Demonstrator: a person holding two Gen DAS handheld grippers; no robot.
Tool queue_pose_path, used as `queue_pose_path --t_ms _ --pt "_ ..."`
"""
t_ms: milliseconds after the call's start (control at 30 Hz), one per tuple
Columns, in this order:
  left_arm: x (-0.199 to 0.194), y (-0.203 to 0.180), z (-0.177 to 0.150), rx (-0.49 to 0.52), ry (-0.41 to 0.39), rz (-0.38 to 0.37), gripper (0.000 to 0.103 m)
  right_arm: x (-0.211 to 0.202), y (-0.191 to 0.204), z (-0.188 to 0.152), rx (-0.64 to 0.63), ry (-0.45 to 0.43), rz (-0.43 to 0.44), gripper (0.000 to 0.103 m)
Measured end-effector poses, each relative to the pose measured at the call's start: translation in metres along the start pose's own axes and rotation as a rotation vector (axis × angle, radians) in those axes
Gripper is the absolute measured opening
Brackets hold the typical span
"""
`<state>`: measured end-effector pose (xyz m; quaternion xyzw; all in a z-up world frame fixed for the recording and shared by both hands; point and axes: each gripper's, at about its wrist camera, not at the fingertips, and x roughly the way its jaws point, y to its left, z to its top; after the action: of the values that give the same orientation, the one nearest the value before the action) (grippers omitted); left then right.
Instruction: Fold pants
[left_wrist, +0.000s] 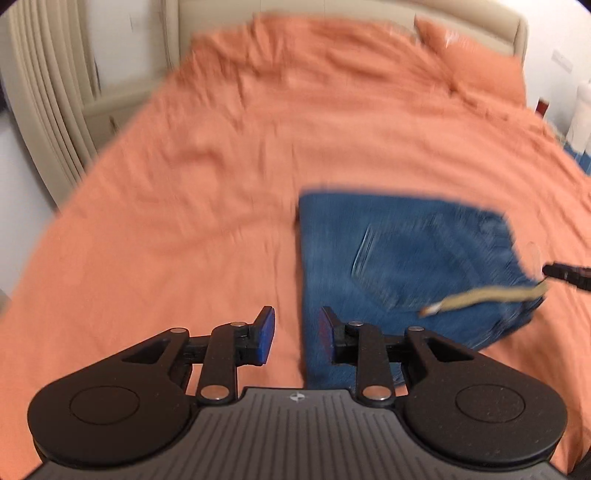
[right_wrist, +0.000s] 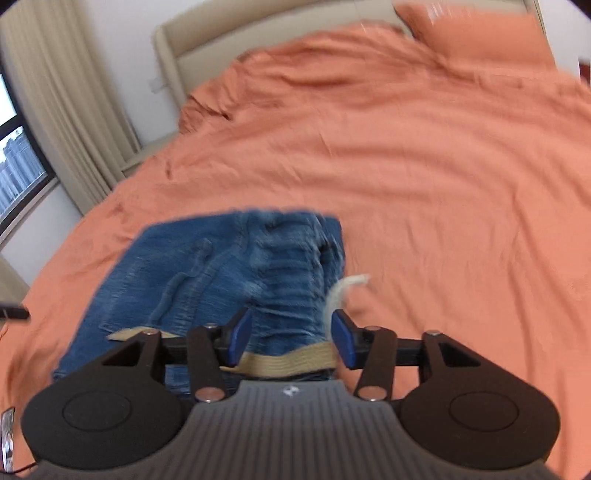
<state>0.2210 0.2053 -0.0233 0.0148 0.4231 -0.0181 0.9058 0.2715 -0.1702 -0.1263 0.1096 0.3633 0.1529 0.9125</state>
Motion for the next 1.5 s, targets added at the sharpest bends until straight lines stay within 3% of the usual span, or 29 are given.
queue_pose_path --t_ms 133,300,367,400,467,633,700,800,1100,1500 --pt "-0.068 -0.03 -0.003 0.005 -0.166 0.065 0.04 -0.052 0.028 0.002 -0.078 -0.07 -0.024 0.055" --pt "-0.134 -0.07 -0.034 -0.019 -0.334 0.19 0.066 -0.121 0.069 -0.01 -0.17 -0.163 -0.048 0.07" --pt "-0.149 -0.084 -0.048 -0.014 -0.39 0.264 0.072 -0.148 0.085 -0.019 -0.205 -0.204 -0.048 0.081" --pt "-0.155 -0.09 -0.055 -0.018 -0.407 0.292 0.078 -0.161 0.092 -0.025 -0.22 -0.225 -0.048 0.081" --pt "-0.163 -0.098 -0.069 -0.04 -0.425 0.325 0.079 -0.182 0.106 -0.036 -0.245 -0.254 -0.06 0.081" --pt "-0.157 -0.11 -0.097 -0.087 -0.376 0.342 0.081 -0.212 0.131 -0.068 -0.245 -0.308 -0.112 0.081" --pt "-0.149 -0.113 -0.105 -0.086 -0.358 0.348 0.088 -0.217 0.134 -0.081 -0.22 -0.323 -0.126 0.081" --pt "-0.136 -0.121 -0.115 -0.069 -0.33 0.353 0.088 -0.214 0.137 -0.097 -0.203 -0.329 -0.158 0.081" --pt "-0.094 -0.134 -0.136 -0.075 -0.196 0.288 0.088 -0.172 0.133 -0.112 -0.187 -0.223 -0.192 0.081" --pt "-0.077 -0.137 -0.14 -0.077 -0.162 0.303 0.088 -0.142 0.135 -0.119 -0.209 -0.16 -0.194 0.081"
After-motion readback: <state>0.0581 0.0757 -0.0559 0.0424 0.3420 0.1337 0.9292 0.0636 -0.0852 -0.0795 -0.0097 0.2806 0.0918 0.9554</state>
